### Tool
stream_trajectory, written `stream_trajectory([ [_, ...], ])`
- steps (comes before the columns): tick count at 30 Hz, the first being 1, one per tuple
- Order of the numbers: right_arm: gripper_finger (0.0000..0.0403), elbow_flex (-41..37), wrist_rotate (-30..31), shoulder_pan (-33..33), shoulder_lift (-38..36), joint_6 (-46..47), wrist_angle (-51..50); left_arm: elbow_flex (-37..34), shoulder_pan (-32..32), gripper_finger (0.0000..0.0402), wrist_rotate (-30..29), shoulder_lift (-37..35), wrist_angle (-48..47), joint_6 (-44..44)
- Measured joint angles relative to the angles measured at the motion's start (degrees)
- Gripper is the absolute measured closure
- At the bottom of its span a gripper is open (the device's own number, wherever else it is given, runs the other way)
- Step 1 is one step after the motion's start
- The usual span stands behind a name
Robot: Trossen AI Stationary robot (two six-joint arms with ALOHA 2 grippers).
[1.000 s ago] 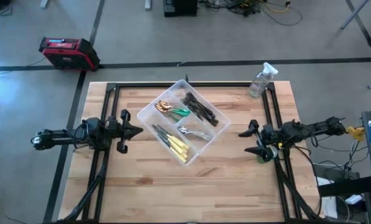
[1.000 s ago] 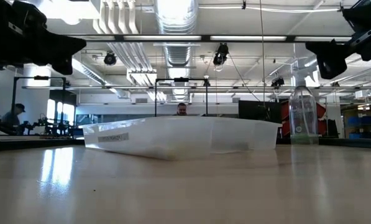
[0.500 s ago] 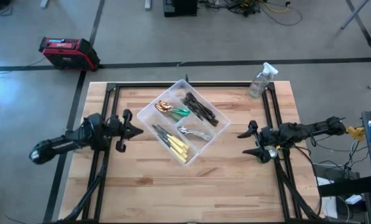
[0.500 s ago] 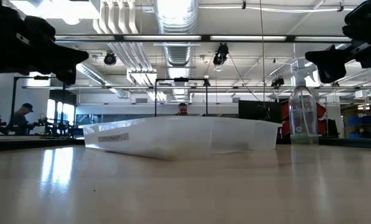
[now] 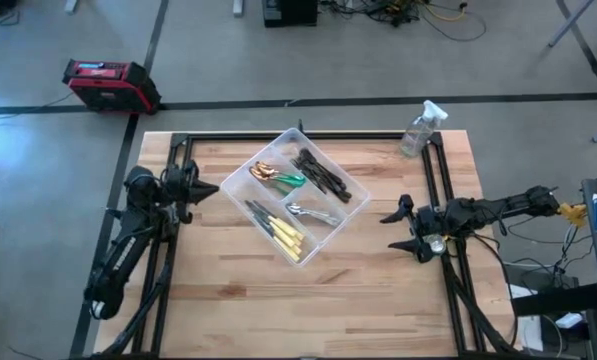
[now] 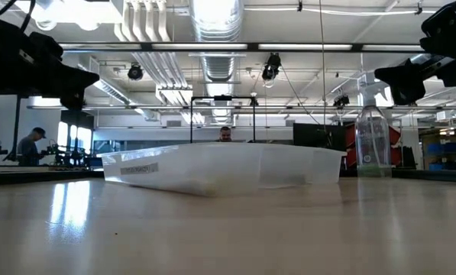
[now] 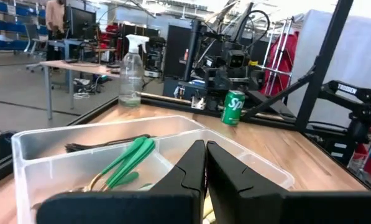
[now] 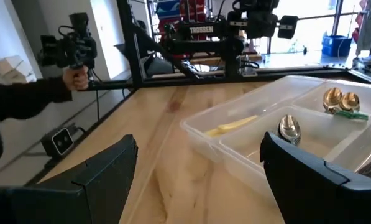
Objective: Sort silverware
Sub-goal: Return to Home Position
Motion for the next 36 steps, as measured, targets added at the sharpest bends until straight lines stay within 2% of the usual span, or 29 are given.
stream_trajectory([
  [5, 0.0089, 0.00, 0.01, 0.00, 0.09, 1.99, 0.04, 0.00, -1.44, 0.0402, -0.11, -0.58, 0.18, 1.68],
  [11, 0.0089, 0.00, 0.04, 0.00, 0.07, 1.65, 0.07, 0.00, -5.60, 0.0402, -3.22, -0.60, 0.17, 5.24],
  [17, 0.0089, 0.00, 0.04, 0.02, 0.07, 1.62, 0.07, 0.00, -10.54, 0.0402, -8.23, -0.56, 0.22, 5.46],
  [20, 0.0089, 0.00, 0.06, 0.00, 0.07, 1.59, 0.09, 0.00, -12.68, 0.0402, -8.66, -0.35, 0.16, 5.60],
  [27, 0.0089, 0.00, 0.06, 0.00, 0.07, 1.52, 0.09, 0.00, -14.80, 0.0402, -9.54, 0.10, -0.50, 2.07],
  [31, 0.0089, 0.00, 0.09, 0.00, 0.07, 1.50, 0.10, 0.00, -14.96, 0.0402, -14.96, 0.00, 2.04, -7.30],
  [36, 0.0089, 0.00, 0.09, 0.02, 0.09, 1.50, 0.09, 0.00, -17.28, 0.0402, -21.30, -0.07, 7.62, -8.44],
])
